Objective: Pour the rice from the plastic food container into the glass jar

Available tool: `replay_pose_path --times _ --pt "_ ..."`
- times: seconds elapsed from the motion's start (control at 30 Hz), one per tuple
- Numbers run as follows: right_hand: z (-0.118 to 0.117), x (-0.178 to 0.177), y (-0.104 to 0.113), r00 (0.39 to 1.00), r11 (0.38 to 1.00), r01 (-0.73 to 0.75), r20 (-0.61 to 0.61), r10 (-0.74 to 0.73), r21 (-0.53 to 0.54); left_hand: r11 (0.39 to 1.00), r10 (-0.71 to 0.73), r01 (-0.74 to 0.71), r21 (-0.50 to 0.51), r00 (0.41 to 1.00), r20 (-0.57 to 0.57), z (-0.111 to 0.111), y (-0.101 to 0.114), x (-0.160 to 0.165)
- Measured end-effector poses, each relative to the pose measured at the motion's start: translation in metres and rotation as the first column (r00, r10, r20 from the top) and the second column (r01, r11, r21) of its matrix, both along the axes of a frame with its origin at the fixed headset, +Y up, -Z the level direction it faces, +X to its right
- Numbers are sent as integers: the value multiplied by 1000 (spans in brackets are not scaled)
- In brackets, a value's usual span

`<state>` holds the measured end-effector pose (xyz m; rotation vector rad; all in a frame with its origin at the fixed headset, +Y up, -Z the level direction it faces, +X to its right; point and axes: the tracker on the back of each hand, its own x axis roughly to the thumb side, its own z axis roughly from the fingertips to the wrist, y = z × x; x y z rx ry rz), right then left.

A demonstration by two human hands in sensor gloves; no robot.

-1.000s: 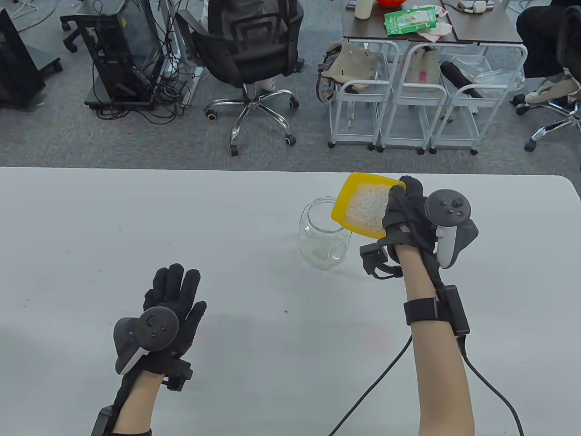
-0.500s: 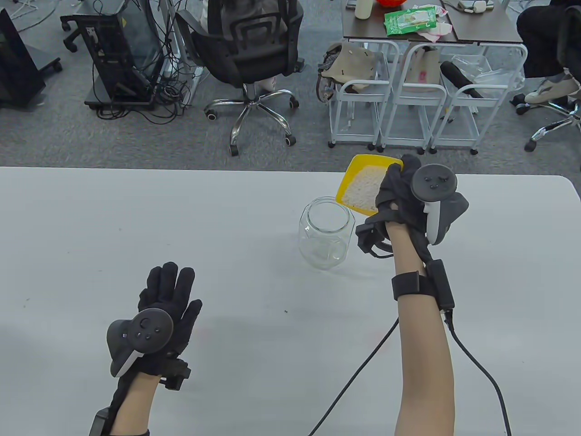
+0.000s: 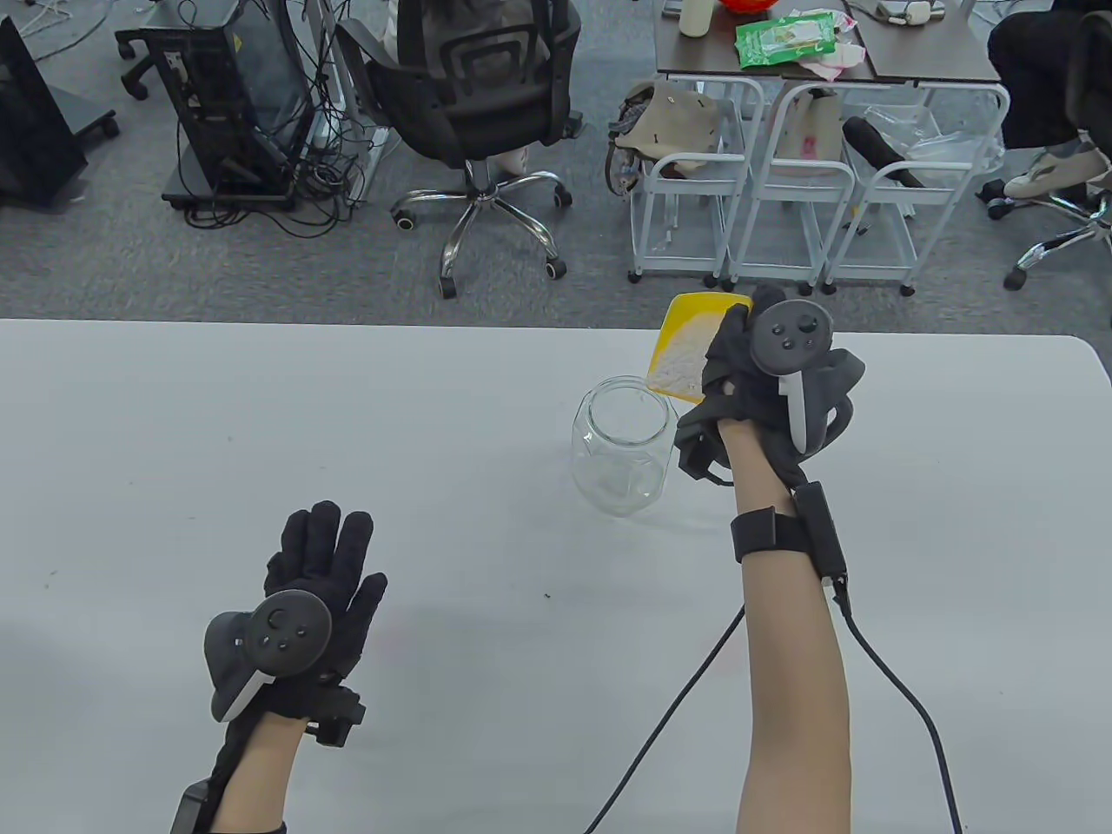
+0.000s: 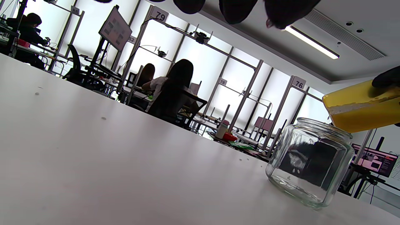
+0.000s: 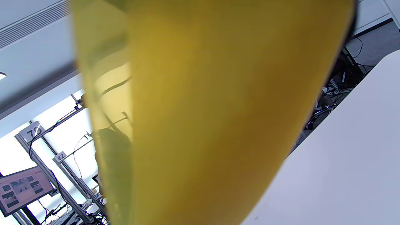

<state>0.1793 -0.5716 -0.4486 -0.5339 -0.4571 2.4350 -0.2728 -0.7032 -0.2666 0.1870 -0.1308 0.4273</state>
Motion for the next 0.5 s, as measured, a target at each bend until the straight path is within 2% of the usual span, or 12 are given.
replay_pose_path --times 0.5 --pt "0 -12 4 996 996 -88 -3 88 6 1000 0 0 5 1000 3 0 0 1"
